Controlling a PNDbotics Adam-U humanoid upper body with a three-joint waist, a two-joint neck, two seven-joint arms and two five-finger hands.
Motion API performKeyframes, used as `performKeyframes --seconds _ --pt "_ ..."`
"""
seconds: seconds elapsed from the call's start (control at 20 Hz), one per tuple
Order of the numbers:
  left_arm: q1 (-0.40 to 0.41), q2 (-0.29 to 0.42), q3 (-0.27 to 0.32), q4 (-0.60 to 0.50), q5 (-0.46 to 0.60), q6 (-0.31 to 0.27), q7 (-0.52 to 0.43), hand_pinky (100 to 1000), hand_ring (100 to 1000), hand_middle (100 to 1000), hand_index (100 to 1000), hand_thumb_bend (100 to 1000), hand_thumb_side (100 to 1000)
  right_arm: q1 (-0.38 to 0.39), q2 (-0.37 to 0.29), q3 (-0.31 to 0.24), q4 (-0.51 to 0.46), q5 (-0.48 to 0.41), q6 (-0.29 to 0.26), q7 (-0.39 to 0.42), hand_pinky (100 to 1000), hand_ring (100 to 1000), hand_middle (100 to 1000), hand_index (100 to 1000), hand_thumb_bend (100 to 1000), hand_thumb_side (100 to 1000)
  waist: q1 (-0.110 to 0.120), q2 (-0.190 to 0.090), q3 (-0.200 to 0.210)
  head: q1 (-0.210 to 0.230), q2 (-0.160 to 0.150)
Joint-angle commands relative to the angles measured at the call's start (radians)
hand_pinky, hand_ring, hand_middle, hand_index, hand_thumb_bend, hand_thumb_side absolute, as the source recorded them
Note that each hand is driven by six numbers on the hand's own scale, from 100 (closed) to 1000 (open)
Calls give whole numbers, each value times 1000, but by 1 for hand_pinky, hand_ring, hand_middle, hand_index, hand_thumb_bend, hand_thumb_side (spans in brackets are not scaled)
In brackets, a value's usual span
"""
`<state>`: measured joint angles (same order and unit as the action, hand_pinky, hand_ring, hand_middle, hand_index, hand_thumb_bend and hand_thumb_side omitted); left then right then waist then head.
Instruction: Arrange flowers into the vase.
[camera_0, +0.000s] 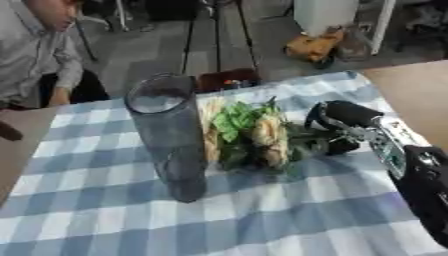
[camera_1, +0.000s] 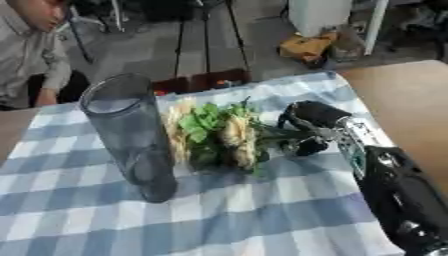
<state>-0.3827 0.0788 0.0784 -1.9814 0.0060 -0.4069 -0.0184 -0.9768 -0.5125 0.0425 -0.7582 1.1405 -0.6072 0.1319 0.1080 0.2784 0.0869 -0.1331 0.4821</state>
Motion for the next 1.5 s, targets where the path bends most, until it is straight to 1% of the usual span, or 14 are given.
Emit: performKeyframes --seconds 0.05,0.2,0.25,0.3,0.35,0.4,0.45,0.5,0.55,0.65,0.7,0.75,1.2,1.5 --pt "-8 10 2 -19 4 1 0 440 650 719 846 100 1000 -18 -19 -8 -9 -15 4 9 642 780 111 629 100 242 -6 -16 1 0 -10" --pt "-8 10 2 -19 4 1 1 439 649 719 846 100 1000 -17 -18 -8 -8 -21 6 20 632 774 100 613 100 211 -5 -16 2 -1 -9" --pt "-8 10 2 -19 3 2 1 439 648 719 846 100 1000 -16 -19 -8 -8 -25 6 23 617 765 100 579 100 188 -5 -16 2 -1 -9" --pt "-8 10 2 -19 3 2 1 439 648 719 846 100 1000 -15 -20 -8 -9 -29 6 26 614 762 100 568 100 182 -5 -16 2 -1 -9" --pt "-8 10 2 -19 3 3 2 438 647 719 846 100 1000 -14 -21 -8 -10 -34 8 27 596 745 100 528 100 132 -5 -16 2 -1 -8" --pt "-8 9 2 -19 3 3 2 438 646 719 846 100 1000 -13 -22 -7 -12 -39 9 28 593 741 100 521 100 117 -6 -16 2 -1 -8" --pt "-8 9 2 -19 2 4 2 437 645 719 846 100 1000 -12 -22 -7 -13 -43 12 29 585 722 100 481 100 100 -6 -16 2 -1 -9" --pt "-8 9 2 -19 2 5 2 436 645 719 846 100 1000 -11 -23 -7 -14 -48 16 28 580 716 100 466 100 100 -6 -16 2 -1 -9" --pt "-8 10 2 -19 1 6 2 436 645 719 845 100 1000 -11 -23 -7 -13 -53 20 27 564 700 100 421 100 100 -6 -16 2 -1 -10" --pt "-8 10 2 -19 1 6 3 435 644 718 845 100 1000 -10 -22 -8 -13 -63 32 21 528 668 100 365 100 100 -5 -16 3 -1 -12" --pt "-7 10 2 -19 1 7 3 435 644 718 845 100 1000 -10 -21 -8 -12 -68 38 17 525 664 100 361 100 100 -5 -16 4 -2 -13" --pt "-7 10 1 -19 1 8 3 434 643 718 845 100 1000 -11 -20 -8 -11 -73 43 14 498 640 100 333 100 100 -5 -16 5 -2 -14" --pt "-6 11 1 -19 1 11 4 428 640 716 841 100 1000 -18 -11 -9 7 -97 95 -29 352 526 100 197 100 100 -4 -14 9 -5 -17" --pt "-6 10 0 -19 0 14 4 427 639 715 838 100 1000 -20 -10 -6 5 -116 102 -26 320 495 100 158 100 100 -6 -13 8 -4 -18"
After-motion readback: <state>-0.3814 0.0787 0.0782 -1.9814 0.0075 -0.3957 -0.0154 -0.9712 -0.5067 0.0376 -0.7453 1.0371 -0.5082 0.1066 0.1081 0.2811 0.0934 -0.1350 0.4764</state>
